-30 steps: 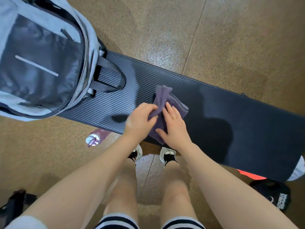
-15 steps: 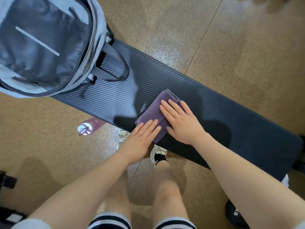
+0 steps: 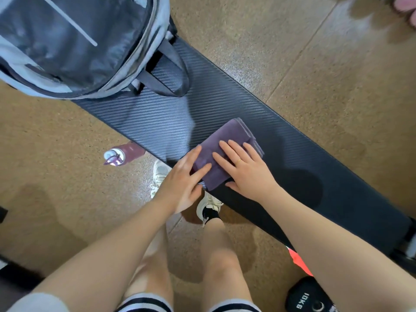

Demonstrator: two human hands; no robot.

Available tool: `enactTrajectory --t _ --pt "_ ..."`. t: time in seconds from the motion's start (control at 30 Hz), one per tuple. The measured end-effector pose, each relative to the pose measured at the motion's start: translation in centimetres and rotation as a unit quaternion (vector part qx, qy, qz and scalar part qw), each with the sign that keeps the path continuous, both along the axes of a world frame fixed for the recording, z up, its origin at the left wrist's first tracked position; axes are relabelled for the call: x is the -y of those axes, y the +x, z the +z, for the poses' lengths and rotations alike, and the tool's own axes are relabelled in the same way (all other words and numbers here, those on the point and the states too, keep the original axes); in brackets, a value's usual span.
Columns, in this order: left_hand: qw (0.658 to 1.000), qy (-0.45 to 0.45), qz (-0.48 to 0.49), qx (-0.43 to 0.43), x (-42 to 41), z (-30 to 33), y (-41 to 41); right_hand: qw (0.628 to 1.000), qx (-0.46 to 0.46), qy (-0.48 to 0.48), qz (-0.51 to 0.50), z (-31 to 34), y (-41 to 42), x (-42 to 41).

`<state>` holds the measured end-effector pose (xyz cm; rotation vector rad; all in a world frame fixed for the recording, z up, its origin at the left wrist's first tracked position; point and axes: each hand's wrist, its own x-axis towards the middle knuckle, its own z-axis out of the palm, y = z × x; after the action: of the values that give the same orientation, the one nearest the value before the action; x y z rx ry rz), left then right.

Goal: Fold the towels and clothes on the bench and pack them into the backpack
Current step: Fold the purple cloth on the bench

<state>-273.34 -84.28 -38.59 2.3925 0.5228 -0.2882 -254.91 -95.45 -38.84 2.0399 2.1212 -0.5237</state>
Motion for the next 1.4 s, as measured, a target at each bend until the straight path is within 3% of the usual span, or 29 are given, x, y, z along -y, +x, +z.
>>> enactTrajectory --t 0.1,0.2,0.3,0.33,0.4,0.43,0.5,0.57,0.7,0.77,0.9,1.0,1.1,1.27,1.4 --pt "0.993 -0.067 0.097 0.005 -0.5 0.0 -0.1 0.998 0.011 0.064 -0.01 -0.6 -0.1 -0.8" --pt "0.988 -0.099 0.121 0.001 -1.2 -0.1 -0.6 0.996 -0.022 0.081 -0.026 0.0 0.0 -2.6" --pt "0.98 -0.099 0.167 0.041 -2.3 0.2 -0.3 0.982 -0.154 0.039 -0.102 1.8 0.5 -5.5" --pt "0.965 -0.127 0.222 0.058 -2.8 0.7 0.3 0.962 -0.231 0.003 -0.146 2.9 0.8 -6.7" --pt "0.902 -0.216 0.364 0.081 -4.2 2.1 1.7 0.904 -0.354 -0.059 -0.234 4.5 1.4 -8.9" --pt "0.872 -0.245 0.417 0.081 -5.1 2.7 2.2 0.878 -0.385 -0.081 -0.272 5.0 1.6 -10.0" --pt "0.852 -0.237 0.464 0.052 -6.9 3.0 2.7 0.83 -0.423 -0.12 -0.343 5.1 1.9 -12.1" --pt "0.856 -0.215 0.47 0.009 -8.7 2.5 2.8 0.813 -0.409 -0.139 -0.39 4.0 1.6 -13.9" --pt "0.866 -0.18 0.456 -0.102 -10.8 0.5 2.9 0.864 -0.234 -0.126 -0.428 1.2 0.6 -16.2" --pt "0.877 -0.17 0.434 -0.117 -11.5 0.4 3.2 0.874 -0.187 -0.102 -0.436 1.7 0.2 -16.8" --pt "0.903 -0.16 0.38 -0.123 -13.1 3.4 1.5 0.882 -0.19 -0.068 -0.425 5.6 -1.0 -18.2" --pt "0.931 -0.17 0.304 -0.108 -15.9 7.0 -1.2 0.865 -0.243 -0.057 -0.436 9.4 -2.5 -20.7" --pt "0.959 -0.124 0.243 -0.084 -20.5 10.9 -3.9 0.848 -0.269 -0.028 -0.456 12.1 -4.3 -24.9" --pt "0.963 -0.068 0.254 -0.062 -27.3 13.7 -5.4 0.793 -0.293 -0.015 -0.534 13.1 -6.1 -31.3" --pt "0.968 -0.066 0.238 -0.054 -28.9 12.3 -4.3 0.757 -0.24 -0.039 -0.607 11.7 -5.7 -34.0"
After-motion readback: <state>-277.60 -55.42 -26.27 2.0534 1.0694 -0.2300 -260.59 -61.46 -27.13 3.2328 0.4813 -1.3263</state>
